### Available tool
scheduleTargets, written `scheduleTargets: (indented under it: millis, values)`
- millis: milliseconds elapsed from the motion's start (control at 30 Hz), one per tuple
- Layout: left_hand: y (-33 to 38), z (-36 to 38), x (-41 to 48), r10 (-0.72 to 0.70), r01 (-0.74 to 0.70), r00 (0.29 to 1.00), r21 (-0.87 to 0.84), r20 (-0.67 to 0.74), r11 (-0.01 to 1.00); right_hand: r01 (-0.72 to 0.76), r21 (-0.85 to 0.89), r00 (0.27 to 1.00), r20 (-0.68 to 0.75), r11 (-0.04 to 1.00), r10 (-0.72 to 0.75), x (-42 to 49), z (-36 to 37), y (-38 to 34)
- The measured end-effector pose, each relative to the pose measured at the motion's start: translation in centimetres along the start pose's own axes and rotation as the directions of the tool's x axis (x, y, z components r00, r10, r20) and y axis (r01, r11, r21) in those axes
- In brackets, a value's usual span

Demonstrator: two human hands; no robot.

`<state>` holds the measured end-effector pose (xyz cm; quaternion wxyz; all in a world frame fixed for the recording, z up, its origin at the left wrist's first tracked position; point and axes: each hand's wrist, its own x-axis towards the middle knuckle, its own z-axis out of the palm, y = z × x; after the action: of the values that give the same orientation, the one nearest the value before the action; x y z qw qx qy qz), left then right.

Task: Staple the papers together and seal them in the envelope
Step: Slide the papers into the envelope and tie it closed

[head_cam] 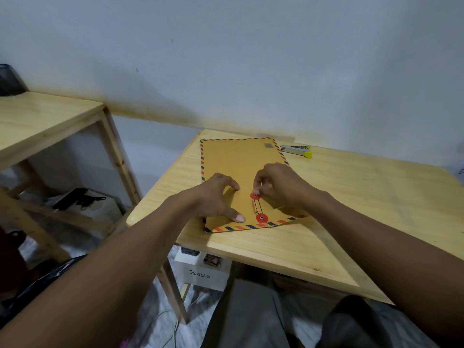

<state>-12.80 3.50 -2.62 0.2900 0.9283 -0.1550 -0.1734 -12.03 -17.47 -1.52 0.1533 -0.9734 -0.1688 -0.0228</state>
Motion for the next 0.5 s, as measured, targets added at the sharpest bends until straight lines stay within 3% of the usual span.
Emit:
scheduleTargets:
  millis: [67, 133, 233, 333, 500]
  values:
    - [-0.1, 0.2, -0.4, 0.041, -0.042, 0.999, -0.016, -0.034, 0.999, -0.006, -0.005, 0.996, -0.092, 1.0, 0.005, -0.5, 0.0, 1.3]
    - [-0.2, 0.5, -0.9, 0.119, -0.12, 0.988, -0.003, -0.095, 0.993, 0.021, 0.095, 0.992, -0.125, 0.995, -0.009, -2.2, -0.6, 2.2]
    - [-0.1, 1.2, -2.0, 0.273, -0.262, 0.952, 0.096, -0.135, 0.96, 0.062, 0.112, 0.998, 0.01, 0.992, -0.064, -5.8, -1.1, 2.9]
    - [0.2, 1.9, -3.2, 0.341, -0.325, 0.938, 0.184, -0.064, 0.928, 0.046, 0.028, 0.987, 0.154, 0.999, -0.049, -9.2, -0.6, 3.2]
    - [0.3, 2.3, -4.5, 0.352, -0.294, 0.933, 0.414, -0.069, 0.861, 0.132, -0.14, 0.99, -0.028, 0.981, -0.137, -10.7, 0.4, 2.9]
